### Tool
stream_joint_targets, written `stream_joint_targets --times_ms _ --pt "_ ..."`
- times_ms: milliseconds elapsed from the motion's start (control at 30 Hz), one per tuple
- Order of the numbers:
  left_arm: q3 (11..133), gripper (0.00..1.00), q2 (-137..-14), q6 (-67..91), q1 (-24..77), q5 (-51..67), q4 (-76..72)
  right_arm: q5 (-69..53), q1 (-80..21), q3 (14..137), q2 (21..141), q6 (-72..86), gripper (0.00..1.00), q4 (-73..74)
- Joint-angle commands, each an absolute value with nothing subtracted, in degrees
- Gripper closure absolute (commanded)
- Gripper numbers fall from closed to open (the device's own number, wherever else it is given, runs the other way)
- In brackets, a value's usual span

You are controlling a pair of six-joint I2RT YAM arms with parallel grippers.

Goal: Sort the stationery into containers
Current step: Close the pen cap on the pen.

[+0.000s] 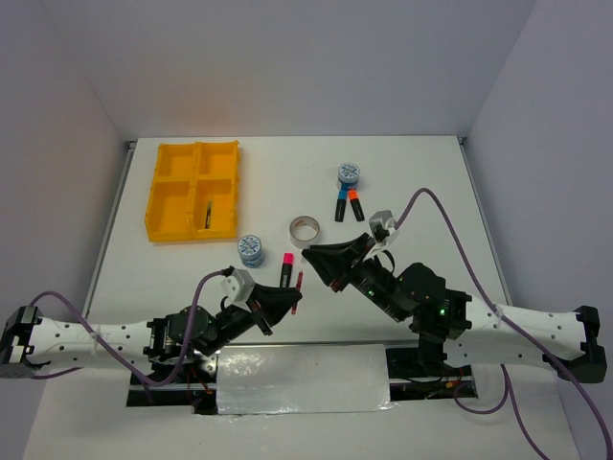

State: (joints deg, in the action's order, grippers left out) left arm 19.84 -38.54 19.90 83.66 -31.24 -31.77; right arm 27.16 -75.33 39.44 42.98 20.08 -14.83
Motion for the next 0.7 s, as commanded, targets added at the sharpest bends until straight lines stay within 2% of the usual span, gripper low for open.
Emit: stream_joint_targets --times_ms 0,667 --pt "21.2 1.00 -38.5 20.5 83.4 -31.8 -35.3 26.7 -75.1 41.1 42.4 19.1 0.94 -16.2" --pt "21.6 1.00 -37.4 20.3 82.8 -32.4 -34.4 24.1 -75.1 38.3 42.7 20.5 0.94 -16.7"
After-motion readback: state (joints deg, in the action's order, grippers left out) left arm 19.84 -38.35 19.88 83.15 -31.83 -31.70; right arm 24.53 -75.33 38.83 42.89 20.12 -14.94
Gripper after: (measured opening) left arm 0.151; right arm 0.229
